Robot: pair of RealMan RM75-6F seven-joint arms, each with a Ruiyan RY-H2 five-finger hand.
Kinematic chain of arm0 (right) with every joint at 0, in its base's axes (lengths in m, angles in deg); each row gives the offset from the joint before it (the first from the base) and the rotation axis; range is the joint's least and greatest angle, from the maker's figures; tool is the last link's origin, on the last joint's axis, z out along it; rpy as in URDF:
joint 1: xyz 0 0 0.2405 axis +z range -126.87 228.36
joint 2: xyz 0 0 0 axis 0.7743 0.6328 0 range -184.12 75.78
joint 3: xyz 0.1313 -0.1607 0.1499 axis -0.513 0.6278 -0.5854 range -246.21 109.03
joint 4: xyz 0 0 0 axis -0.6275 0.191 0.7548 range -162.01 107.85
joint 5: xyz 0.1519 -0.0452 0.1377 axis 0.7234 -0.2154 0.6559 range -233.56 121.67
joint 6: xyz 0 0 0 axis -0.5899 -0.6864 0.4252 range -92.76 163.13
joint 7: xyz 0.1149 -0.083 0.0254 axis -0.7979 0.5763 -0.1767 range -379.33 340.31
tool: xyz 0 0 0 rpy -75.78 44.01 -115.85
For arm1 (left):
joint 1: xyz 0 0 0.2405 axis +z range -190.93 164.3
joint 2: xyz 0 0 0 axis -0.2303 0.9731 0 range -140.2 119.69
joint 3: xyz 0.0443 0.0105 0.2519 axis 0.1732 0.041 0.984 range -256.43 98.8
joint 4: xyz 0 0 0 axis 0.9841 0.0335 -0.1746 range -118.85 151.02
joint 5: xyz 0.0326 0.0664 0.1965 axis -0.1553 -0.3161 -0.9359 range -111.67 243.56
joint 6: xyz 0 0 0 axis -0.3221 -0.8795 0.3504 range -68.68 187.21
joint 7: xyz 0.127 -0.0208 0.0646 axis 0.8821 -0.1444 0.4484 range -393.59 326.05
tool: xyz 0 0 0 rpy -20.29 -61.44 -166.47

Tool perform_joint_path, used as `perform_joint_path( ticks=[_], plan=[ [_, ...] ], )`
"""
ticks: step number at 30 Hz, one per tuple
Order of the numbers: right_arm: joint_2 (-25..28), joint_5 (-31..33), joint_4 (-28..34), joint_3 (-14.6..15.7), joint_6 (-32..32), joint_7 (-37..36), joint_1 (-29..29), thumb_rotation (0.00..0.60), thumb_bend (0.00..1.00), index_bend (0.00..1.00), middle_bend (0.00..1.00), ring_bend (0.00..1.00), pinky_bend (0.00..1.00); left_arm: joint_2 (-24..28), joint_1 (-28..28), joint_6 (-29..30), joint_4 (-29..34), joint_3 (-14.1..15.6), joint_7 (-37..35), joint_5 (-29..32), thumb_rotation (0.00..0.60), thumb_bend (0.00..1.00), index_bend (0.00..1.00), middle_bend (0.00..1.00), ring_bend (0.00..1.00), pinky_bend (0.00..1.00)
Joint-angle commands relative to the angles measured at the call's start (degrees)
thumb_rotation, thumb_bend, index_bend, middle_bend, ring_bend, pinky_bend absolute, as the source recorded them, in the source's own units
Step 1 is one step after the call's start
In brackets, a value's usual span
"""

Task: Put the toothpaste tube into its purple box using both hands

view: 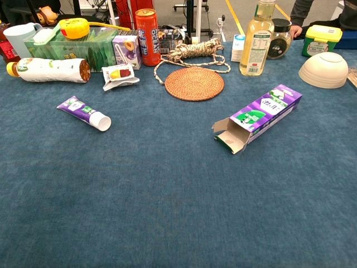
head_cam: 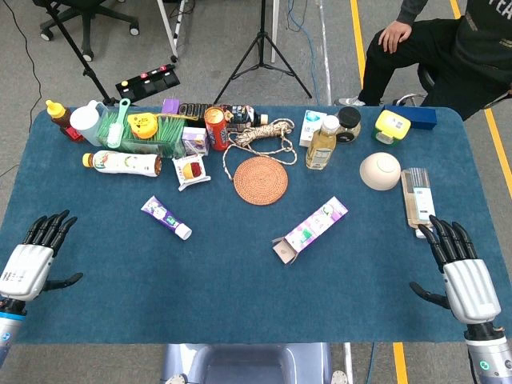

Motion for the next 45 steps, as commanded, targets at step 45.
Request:
perform_joint_path(
  ticks=[45],
  plan=[
    [-2.7,8.1,-0.5,-2.3,5.5,6.2,1.8,0.6,0.0,0.04,0.0,0.0,0.0,-27.6,-31.6,-17.6,-59.3,3.7,-30.8,-19.3,0.6,0.12,0.26,0.14,0.15,0.31]
  ],
)
